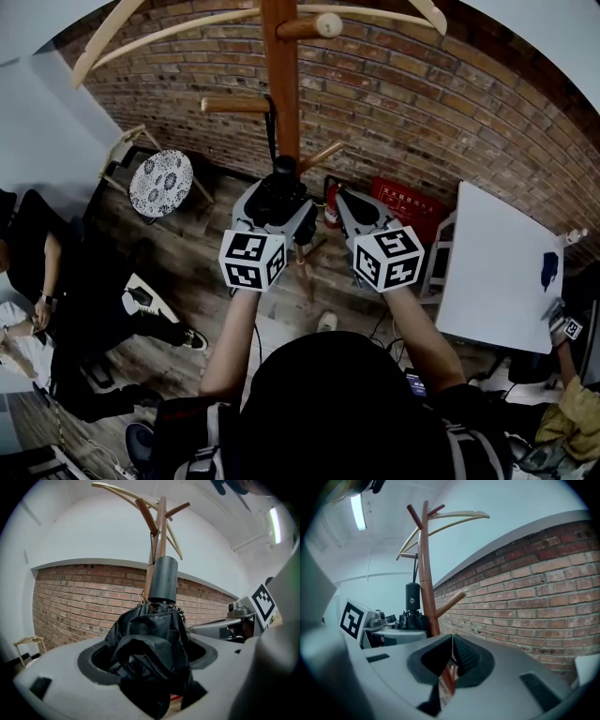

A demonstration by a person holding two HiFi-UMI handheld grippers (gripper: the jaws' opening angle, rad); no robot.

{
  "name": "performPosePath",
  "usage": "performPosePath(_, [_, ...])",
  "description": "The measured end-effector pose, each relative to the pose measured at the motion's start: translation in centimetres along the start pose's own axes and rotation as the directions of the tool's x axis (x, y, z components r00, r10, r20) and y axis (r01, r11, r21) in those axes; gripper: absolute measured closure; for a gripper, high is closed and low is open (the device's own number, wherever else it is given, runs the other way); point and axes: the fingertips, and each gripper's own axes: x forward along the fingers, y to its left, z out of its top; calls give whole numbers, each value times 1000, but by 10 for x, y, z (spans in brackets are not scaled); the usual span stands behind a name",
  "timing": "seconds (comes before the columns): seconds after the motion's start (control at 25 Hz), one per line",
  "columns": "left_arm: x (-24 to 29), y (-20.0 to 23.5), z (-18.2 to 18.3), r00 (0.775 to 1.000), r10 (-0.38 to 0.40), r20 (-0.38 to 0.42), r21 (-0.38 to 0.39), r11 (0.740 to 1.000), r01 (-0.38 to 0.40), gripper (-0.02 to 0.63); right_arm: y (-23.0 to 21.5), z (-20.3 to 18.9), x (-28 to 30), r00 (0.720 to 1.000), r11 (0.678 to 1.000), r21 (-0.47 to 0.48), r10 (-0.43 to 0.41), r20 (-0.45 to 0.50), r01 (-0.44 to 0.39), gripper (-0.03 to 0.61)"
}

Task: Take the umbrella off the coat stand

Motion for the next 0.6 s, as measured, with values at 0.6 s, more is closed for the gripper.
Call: performPosePath(0.6, [-5,0,0,1000,2,-1,24,1000,-2,336,1,-8,2,1000,1000,1,-1,-20,1,549])
